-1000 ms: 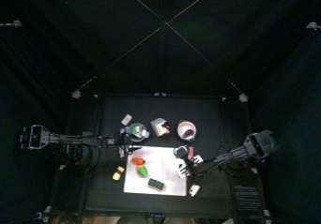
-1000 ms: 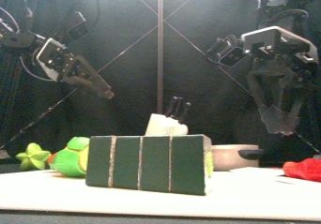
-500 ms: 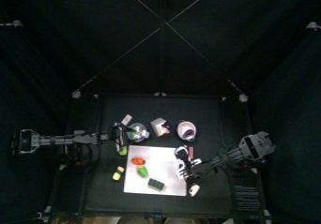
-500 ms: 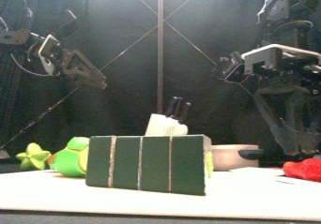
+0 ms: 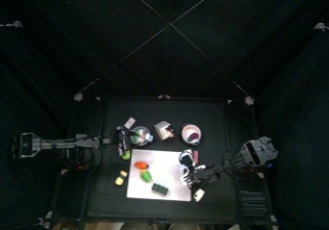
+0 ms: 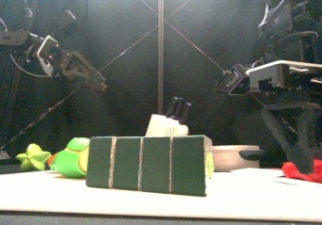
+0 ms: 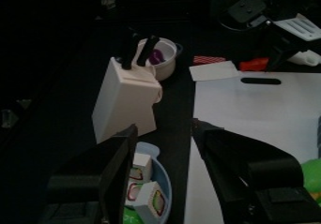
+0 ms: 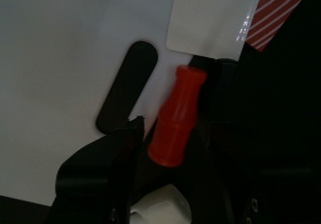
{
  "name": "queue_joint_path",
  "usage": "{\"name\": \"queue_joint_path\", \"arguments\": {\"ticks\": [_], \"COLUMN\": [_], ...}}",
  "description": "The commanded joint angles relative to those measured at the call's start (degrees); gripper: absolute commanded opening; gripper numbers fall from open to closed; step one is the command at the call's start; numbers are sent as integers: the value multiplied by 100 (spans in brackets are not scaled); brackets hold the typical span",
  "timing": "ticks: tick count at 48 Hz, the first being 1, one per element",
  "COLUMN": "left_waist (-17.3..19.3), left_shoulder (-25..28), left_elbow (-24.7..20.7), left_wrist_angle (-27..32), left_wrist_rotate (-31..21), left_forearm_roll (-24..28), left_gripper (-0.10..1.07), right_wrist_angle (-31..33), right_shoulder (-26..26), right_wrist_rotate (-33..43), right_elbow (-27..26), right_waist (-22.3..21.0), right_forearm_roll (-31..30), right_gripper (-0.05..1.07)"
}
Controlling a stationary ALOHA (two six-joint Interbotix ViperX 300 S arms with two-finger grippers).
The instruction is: Grab ketchup bottle
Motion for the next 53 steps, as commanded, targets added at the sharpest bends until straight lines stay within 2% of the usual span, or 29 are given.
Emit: {"name": "queue_joint_path", "arguments": {"ticks": [1,15,21,35,53], "left_waist": [-9,-18,-9,-18,-44], "left_shoulder": [-9,0,-9,-9,-9], "left_elbow": [-35,-26,-18,0,18], "left_wrist_angle": [-62,-62,-62,-62,-62], "left_wrist_rotate": [0,-9,-9,-9,-9], "left_forearm_roll": [-9,-9,-9,-9,-9], "left_gripper": [86,86,86,86,86], "right_wrist_angle": [-132,-466,-457,-308,-237], "right_shoulder": [-53,0,-62,-290,-290], "right_wrist_rotate": [0,0,-9,0,-18], "right_elbow": [-53,88,62,-193,-246], "right_waist": [9,9,9,9,9], "right_forearm_roll": [-26,-44,-97,-633,-738], "right_gripper": [81,60,55,54,54]}}
